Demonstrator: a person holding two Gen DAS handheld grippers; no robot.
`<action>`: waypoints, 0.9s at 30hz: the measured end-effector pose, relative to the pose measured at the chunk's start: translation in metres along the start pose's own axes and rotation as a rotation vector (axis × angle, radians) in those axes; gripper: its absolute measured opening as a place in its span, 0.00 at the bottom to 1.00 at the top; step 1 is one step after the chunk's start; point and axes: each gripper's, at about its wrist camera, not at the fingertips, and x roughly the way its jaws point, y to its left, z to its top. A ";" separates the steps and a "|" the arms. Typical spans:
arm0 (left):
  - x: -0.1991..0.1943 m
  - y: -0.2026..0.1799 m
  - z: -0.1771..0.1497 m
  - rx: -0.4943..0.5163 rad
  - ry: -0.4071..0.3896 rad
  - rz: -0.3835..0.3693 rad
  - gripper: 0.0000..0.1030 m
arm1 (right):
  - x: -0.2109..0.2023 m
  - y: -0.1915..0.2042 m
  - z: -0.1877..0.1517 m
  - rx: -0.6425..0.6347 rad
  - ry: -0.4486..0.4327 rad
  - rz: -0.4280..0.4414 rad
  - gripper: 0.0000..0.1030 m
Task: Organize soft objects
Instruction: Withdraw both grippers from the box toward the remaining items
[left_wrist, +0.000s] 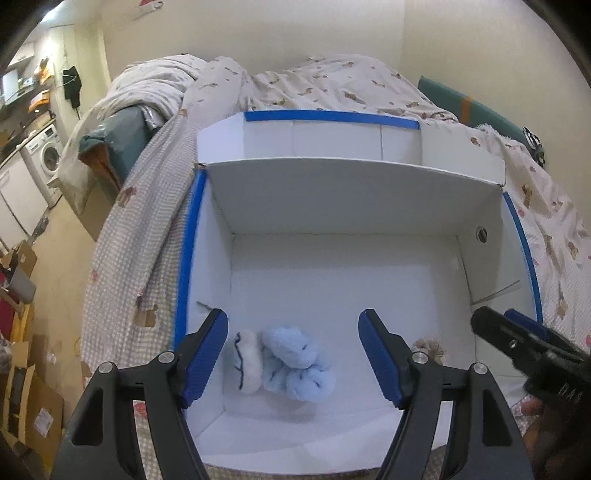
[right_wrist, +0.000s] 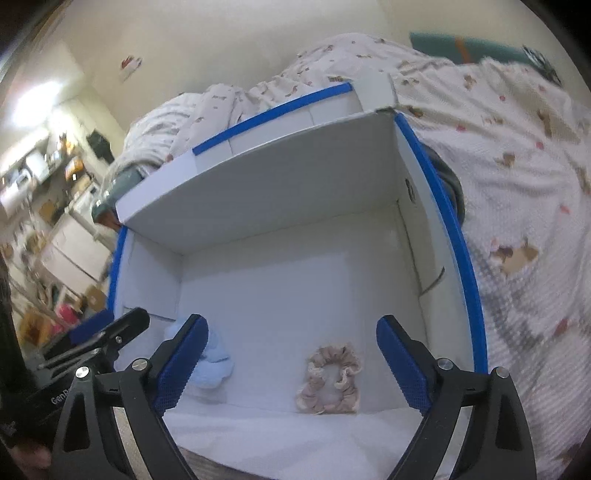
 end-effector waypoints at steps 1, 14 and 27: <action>-0.002 0.002 -0.001 -0.004 0.000 -0.002 0.69 | -0.002 -0.002 -0.001 0.026 -0.003 0.015 0.96; -0.043 0.016 -0.017 -0.028 -0.042 0.013 0.69 | -0.045 -0.002 -0.020 0.024 -0.086 0.007 0.95; -0.068 0.047 -0.056 -0.080 -0.004 0.015 0.69 | -0.070 0.010 -0.060 -0.042 -0.061 0.002 0.95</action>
